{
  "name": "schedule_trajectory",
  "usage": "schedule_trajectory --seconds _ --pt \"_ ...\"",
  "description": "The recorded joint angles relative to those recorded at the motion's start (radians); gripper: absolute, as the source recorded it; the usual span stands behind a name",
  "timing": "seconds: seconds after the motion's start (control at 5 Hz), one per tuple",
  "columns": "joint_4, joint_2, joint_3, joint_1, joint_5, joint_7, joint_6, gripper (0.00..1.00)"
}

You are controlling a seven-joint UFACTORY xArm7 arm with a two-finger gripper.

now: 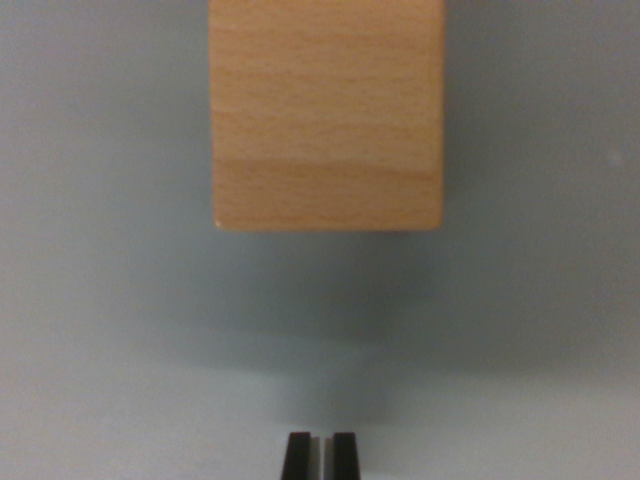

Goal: Push wooden cube

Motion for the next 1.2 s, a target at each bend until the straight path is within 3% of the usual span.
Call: schedule_trajectory --seconds 0.6,1.0,1.2 --pt "0.008 0.005 0.000 -0.0002 -0.0003 0.000 0.003 1.00" --pt "0.026 0.017 -0.001 -0.0007 -0.0008 -0.001 0.009 1.00" --pt "0.051 0.033 -0.002 -0.0013 -0.0016 -0.003 0.018 1.00"
